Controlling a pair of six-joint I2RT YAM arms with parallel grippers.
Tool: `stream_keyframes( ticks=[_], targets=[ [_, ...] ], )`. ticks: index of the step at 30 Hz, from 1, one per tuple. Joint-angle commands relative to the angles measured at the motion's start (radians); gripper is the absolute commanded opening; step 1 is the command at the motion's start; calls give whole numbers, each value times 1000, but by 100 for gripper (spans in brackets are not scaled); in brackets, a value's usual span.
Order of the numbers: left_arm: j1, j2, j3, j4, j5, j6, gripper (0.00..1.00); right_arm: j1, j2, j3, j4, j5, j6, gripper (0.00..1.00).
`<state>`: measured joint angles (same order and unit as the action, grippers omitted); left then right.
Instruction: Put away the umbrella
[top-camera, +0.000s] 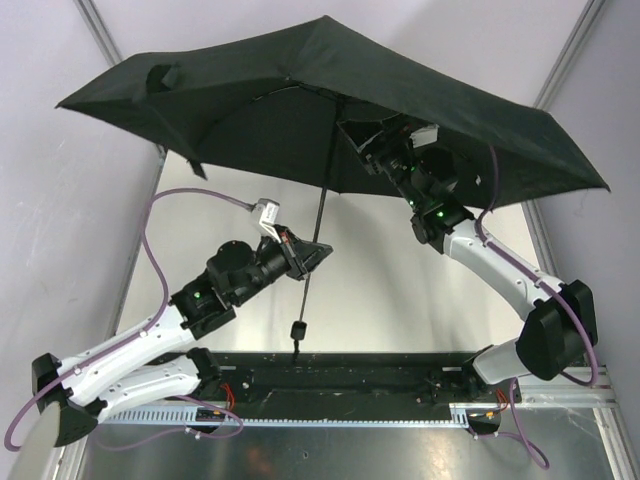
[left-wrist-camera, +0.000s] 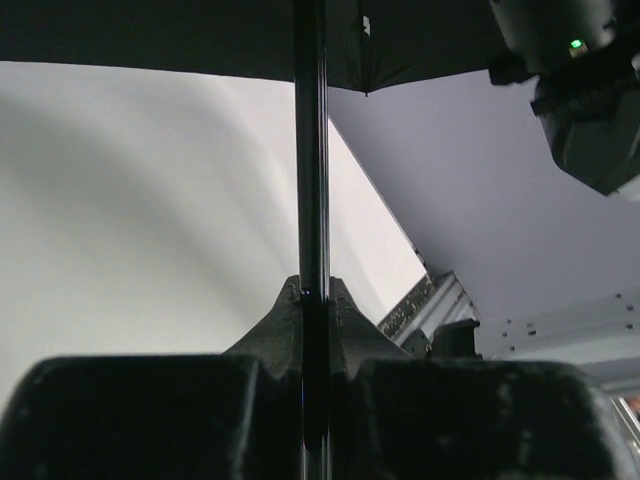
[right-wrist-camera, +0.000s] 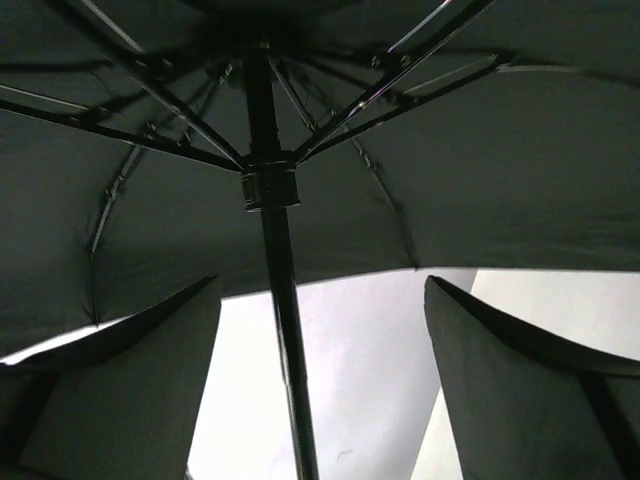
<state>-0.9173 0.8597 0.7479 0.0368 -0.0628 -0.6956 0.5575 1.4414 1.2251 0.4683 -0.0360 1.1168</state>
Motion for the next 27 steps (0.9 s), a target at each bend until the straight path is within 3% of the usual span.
stream_keyframes(
  ticks=[1, 12, 16, 24, 27],
  targets=[
    [-6, -24, 16, 43, -102, -20, 0, 16, -50, 31, 31, 174, 1, 87],
    [-11, -20, 1, 47, -55, -18, 0, 22, 86, 48, 302, 59, 70, 81],
    [-9, 1, 4, 53, -28, -19, 0, 26, 136, 108, 308, 57, 67, 80],
    [-10, -6, 4, 48, -28, -21, 0, 38, 199, 198, 304, 97, 64, 52],
    [-10, -16, 0, 44, -47, -22, 0, 38, 195, 203, 264, 138, 62, 51]
  ],
)
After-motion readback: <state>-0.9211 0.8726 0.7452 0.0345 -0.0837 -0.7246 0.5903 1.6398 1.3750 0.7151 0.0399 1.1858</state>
